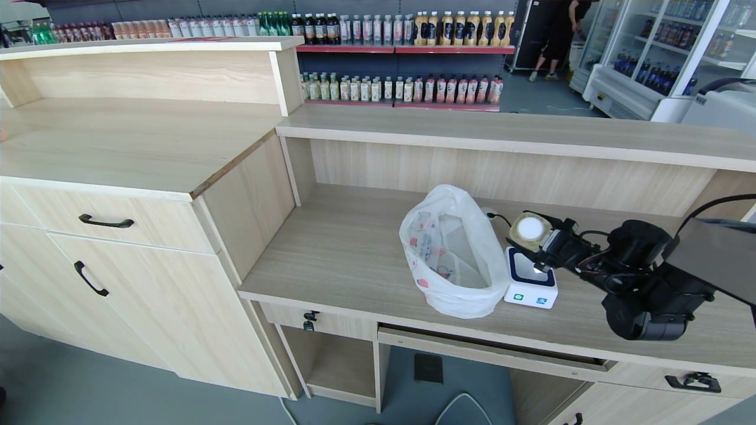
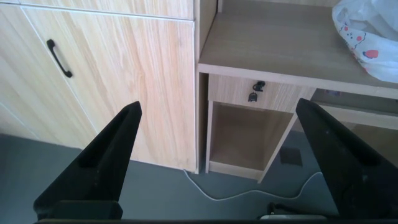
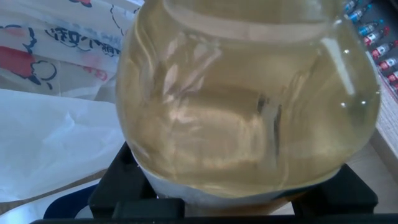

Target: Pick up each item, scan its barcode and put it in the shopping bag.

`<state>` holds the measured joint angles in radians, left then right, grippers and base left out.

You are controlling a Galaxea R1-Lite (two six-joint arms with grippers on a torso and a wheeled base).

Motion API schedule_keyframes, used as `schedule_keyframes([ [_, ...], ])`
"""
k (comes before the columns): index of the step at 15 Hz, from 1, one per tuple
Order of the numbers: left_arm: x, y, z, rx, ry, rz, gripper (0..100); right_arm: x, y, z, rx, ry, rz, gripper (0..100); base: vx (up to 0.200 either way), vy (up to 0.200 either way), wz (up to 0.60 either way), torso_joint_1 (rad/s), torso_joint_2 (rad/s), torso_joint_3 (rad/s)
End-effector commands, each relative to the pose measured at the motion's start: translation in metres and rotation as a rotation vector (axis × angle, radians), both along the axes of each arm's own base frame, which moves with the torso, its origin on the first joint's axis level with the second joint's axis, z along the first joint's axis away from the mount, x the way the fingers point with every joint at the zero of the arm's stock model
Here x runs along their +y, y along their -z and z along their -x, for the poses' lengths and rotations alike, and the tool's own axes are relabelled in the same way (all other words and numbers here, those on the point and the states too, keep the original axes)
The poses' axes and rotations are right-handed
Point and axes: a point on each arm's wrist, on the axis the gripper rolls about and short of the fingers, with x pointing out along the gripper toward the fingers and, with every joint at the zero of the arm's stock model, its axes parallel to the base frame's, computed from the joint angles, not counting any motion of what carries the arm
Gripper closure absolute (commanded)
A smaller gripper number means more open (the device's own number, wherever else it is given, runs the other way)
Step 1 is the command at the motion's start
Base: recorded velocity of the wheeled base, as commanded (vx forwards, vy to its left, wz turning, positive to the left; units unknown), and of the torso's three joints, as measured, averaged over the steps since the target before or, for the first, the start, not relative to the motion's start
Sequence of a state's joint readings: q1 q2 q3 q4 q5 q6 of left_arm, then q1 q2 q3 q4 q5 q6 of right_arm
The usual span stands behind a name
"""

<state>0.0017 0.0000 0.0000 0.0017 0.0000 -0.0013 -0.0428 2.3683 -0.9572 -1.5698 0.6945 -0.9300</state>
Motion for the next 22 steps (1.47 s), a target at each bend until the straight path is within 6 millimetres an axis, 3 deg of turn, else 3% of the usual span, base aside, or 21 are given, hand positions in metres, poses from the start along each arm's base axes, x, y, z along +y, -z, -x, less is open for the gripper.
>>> schedule_keyframes([
  [1,0.0,0.0,0.0,0.001,0.0,0.0,0,0.0,0.002,-0.001,0.001,0.0,0.0,100,0.0,0.0,0.0,0.0,0.0,0.0],
  [8,0.0,0.0,0.0,0.001,0.0,0.0,0,0.0,0.001,-0.003,0.003,0.002,-0.014,100,0.0,0.0,0.0,0.0,0.0,0.0],
  [9,0.0,0.0,0.0,0.001,0.0,0.0,0,0.002,-0.01,-0.005,-0.008,-0.005,-0.046,100,0.0,0.0,0.0,0.0,0.0,0.0],
  [10,0.0,0.0,0.0,0.001,0.0,0.0,0,0.009,-0.041,-0.002,-0.027,-0.002,-0.142,100,0.0,0.0,0.0,0.0,0.0,0.0],
  [11,0.0,0.0,0.0,0.001,0.0,0.0,0,0.01,-0.075,0.008,-0.026,0.069,-0.302,100,0.0,0.0,0.0,0.0,0.0,0.0],
  [12,0.0,0.0,0.0,0.001,0.0,0.0,0,0.009,-0.091,0.015,-0.037,0.112,-0.373,100,0.0,0.0,0.0,0.0,0.0,0.0],
  [13,0.0,0.0,0.0,0.001,0.0,0.0,0,0.001,-0.128,0.043,0.021,0.29,-0.519,100,0.0,0.0,0.0,0.0,0.0,0.0],
  [14,0.0,0.0,0.0,0.001,0.0,0.0,0,-0.01,-0.142,0.065,0.057,0.418,-0.555,100,0.0,0.0,0.0,0.0,0.0,0.0],
  [17,0.0,0.0,0.0,0.001,0.0,0.0,0,-0.036,-0.14,0.136,0.158,0.751,-0.611,100,0.0,0.0,0.0,0.0,0.0,0.0],
  [22,0.0,0.0,0.0,0.001,0.0,0.0,0,-0.052,-0.144,0.154,0.146,0.852,-0.605,100,0.0,0.0,0.12,0.0,0.0,0.0],
])
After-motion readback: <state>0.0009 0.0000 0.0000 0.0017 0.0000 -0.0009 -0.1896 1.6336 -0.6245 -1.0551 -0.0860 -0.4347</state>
